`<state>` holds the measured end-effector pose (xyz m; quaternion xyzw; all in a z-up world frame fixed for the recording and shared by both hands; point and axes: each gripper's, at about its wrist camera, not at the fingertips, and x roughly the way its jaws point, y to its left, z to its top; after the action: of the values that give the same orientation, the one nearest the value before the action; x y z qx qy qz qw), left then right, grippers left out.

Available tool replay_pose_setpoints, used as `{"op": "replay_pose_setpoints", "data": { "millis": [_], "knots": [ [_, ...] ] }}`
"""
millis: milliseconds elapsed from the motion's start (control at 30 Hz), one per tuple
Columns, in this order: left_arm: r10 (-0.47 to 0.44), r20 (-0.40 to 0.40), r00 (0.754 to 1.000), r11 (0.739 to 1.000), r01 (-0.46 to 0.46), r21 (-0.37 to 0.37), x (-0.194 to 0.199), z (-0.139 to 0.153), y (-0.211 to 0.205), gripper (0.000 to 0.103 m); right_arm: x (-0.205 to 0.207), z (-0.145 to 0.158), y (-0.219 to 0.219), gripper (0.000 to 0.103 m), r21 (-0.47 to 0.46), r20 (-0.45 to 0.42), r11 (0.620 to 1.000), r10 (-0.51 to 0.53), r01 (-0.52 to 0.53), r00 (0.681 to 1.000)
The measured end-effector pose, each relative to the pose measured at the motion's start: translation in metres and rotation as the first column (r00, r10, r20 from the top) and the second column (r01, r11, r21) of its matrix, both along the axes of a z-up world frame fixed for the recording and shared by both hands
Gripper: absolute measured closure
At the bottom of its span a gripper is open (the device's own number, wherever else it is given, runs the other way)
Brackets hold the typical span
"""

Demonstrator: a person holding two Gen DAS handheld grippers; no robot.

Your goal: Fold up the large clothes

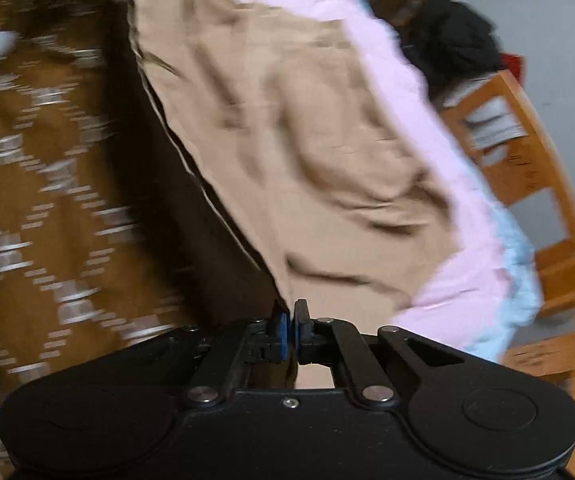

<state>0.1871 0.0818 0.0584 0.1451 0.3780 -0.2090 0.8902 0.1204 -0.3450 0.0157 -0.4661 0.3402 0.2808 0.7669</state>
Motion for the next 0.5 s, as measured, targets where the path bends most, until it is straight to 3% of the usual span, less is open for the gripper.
{"op": "replay_pose_setpoints", "data": {
  "millis": [100, 200, 400, 500],
  "knots": [
    [0.102, -0.004, 0.995, 0.994, -0.102, -0.024, 0.049, 0.011, 0.003, 0.102, 0.045, 0.008, 0.007, 0.097, -0.023, 0.123, 0.997, -0.072, 0.075, 0.990],
    [0.149, -0.042, 0.988, 0.989, -0.148, 0.011, 0.097, 0.010, 0.002, 0.102, 0.088, 0.007, 0.014, 0.094, -0.016, 0.168, 0.992, -0.120, 0.124, 0.978],
    [0.151, -0.148, 0.977, 0.980, -0.129, 0.149, 0.175, -0.026, -0.008, 0.102, 0.165, -0.025, 0.029, 0.093, -0.023, 0.142, 0.982, -0.183, 0.188, 0.973],
    [0.177, -0.263, 0.948, 0.981, -0.150, 0.122, 0.209, -0.056, 0.002, 0.100, 0.195, -0.044, 0.027, 0.090, -0.027, 0.116, 0.980, -0.192, 0.196, 0.974]
  ]
}}
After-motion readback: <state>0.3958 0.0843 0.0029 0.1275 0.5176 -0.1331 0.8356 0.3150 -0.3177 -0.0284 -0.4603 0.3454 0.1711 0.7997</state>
